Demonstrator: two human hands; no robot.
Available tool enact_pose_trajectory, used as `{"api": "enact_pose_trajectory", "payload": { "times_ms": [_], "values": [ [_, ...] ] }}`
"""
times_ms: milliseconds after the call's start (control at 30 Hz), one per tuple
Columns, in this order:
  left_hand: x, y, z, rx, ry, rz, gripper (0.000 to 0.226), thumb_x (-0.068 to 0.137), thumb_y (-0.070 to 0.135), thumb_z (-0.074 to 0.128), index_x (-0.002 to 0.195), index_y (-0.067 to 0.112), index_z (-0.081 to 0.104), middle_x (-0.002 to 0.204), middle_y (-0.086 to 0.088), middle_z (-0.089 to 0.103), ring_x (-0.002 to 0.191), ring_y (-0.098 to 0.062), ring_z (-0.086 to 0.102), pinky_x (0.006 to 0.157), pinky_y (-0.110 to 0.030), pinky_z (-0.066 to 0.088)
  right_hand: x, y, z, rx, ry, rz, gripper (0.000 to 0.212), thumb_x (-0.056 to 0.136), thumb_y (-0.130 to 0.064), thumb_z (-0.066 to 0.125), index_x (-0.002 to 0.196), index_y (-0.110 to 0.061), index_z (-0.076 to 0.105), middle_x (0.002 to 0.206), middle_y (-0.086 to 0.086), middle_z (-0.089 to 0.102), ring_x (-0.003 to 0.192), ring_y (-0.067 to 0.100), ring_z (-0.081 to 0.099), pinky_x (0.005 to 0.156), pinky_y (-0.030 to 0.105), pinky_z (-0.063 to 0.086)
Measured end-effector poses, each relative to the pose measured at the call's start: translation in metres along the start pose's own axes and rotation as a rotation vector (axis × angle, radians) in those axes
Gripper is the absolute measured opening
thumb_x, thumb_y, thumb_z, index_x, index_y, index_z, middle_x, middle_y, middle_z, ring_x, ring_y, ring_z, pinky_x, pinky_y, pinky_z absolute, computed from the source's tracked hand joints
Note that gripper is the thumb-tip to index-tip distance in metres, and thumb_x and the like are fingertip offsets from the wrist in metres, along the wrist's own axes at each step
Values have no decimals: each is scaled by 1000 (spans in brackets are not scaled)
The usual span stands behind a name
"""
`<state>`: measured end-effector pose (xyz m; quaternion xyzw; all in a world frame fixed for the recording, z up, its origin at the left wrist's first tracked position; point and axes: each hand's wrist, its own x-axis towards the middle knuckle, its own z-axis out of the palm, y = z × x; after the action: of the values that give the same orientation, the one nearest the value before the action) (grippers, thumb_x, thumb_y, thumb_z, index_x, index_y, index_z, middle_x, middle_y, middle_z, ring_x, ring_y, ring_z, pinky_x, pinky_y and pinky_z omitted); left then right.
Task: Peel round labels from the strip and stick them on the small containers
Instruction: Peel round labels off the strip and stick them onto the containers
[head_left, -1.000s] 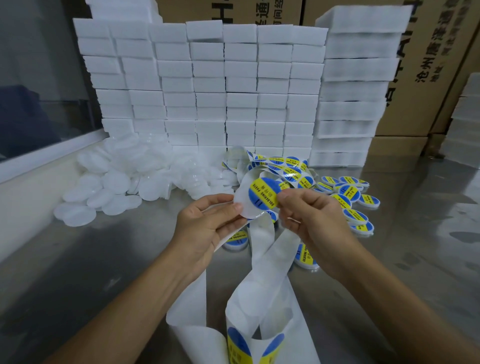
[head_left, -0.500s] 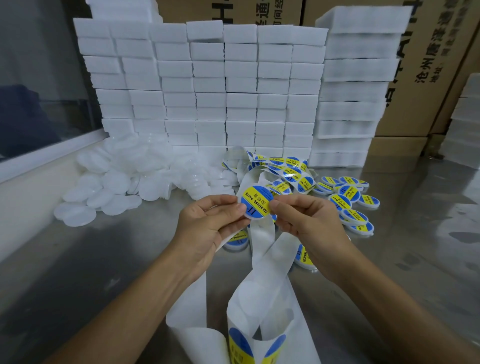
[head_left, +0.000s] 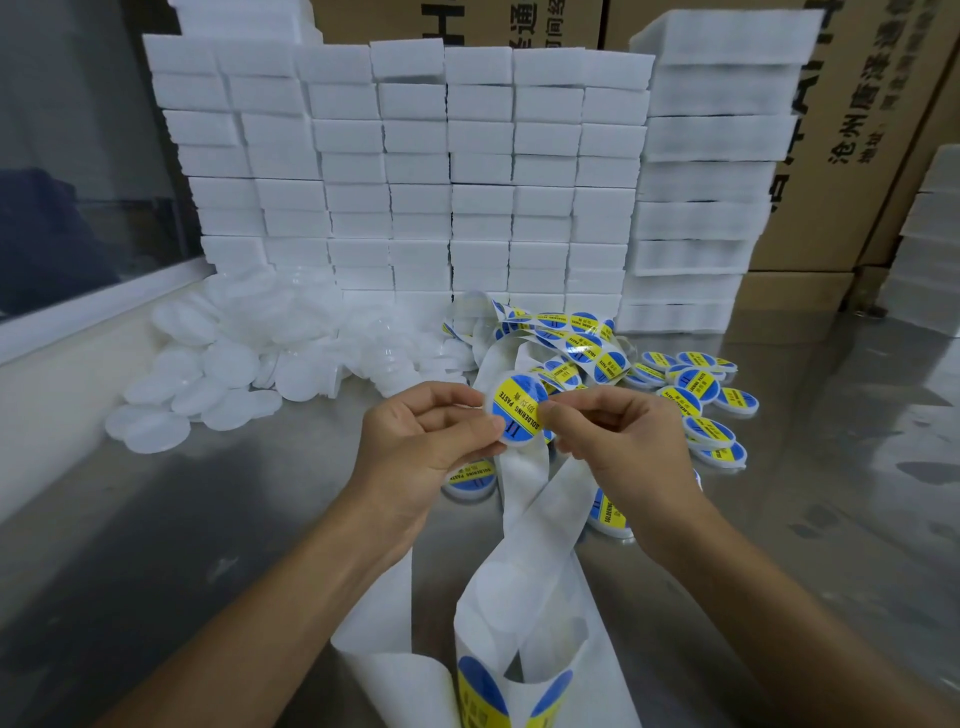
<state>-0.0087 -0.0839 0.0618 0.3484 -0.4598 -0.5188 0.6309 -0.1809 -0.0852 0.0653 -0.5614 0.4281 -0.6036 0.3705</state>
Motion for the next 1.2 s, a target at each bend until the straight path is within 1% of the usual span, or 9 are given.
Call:
{"api": "enact_pose_trajectory", "payload": {
  "times_ms": [200, 333, 433, 500, 633, 700, 867, 1033, 1200],
  "values": [
    [-3, -1, 3, 75, -64, 48, 30, 52, 17, 82, 82, 17, 77, 84, -20, 74, 75, -29, 73, 73, -35, 61, 1, 1, 0, -89, 53, -57, 6, 77, -12, 80, 76, -16, 76, 67, 0, 73, 53, 8, 64, 56, 17, 51],
    [-4, 0, 4, 27, -50, 29, 44, 55, 9, 79, 97, 6, 72, 76, -16, 71, 75, -31, 73, 71, -35, 60, 0, 4, 1, -164, 109, -101, 24, 75, -25, 83, 95, -21, 69, 70, -1, 72, 59, 18, 68, 56, 24, 54],
    [-6, 4, 8, -40, -95, 13, 47, 53, 10, 79, 99, 10, 71, 68, -6, 70, 72, -26, 73, 68, -30, 59, -4, 4, 4, -149, -54, -133, 39, 74, -38, 77, 110, -26, 68, 81, 1, 73, 63, 15, 70, 55, 20, 50],
    [-8, 6, 10, -46, -135, 25, 50, 52, 16, 81, 101, 14, 72, 68, -5, 71, 74, -24, 73, 69, -29, 58, -7, 4, 9, -64, -146, -122, 42, 74, -39, 72, 112, -24, 66, 77, 7, 73, 57, 14, 68, 51, 19, 48],
    [-11, 5, 12, -83, -238, -6, 42, 61, 12, 76, 103, 16, 76, 83, -14, 74, 82, -30, 74, 71, -27, 58, -4, 3, 9, 5, -39, -152, 11, 91, -19, 65, 85, -11, 67, 49, 3, 64, 39, 12, 55, 45, 19, 44],
    [-12, 4, 14, -82, -280, -4, 41, 65, 12, 74, 106, 16, 75, 93, -17, 74, 87, -32, 73, 73, -26, 57, -2, 4, 6, 3, -4, -155, 16, 91, -19, 66, 79, -9, 65, 46, 2, 62, 36, 13, 52, 42, 19, 43],
    [-10, 2, 11, -45, -294, 30, 39, 66, 14, 73, 105, 17, 75, 84, -10, 74, 83, -22, 73, 72, -28, 58, -6, 3, 11, -50, -23, -81, 50, 62, -54, 74, 81, -11, 56, 54, 9, 64, 41, 15, 56, 45, 25, 47],
    [-8, -1, 10, 65, -302, 25, 39, 70, 18, 69, 108, 14, 72, 74, -5, 71, 75, -18, 69, 63, -25, 56, -6, 9, 12, -15, -6, -94, 37, 84, -38, 65, 74, -4, 54, 51, 8, 63, 38, 15, 55, 42, 22, 44],
    [-9, 2, 10, 167, -315, 25, 36, 77, 17, 65, 112, 11, 71, 88, -39, 54, 71, -21, 54, 57, -23, 49, -12, 7, 18, -65, 20, -136, 47, 67, -54, 69, 84, -12, 56, 57, 11, 65, 40, 16, 53, 43, 19, 42]
  ]
}}
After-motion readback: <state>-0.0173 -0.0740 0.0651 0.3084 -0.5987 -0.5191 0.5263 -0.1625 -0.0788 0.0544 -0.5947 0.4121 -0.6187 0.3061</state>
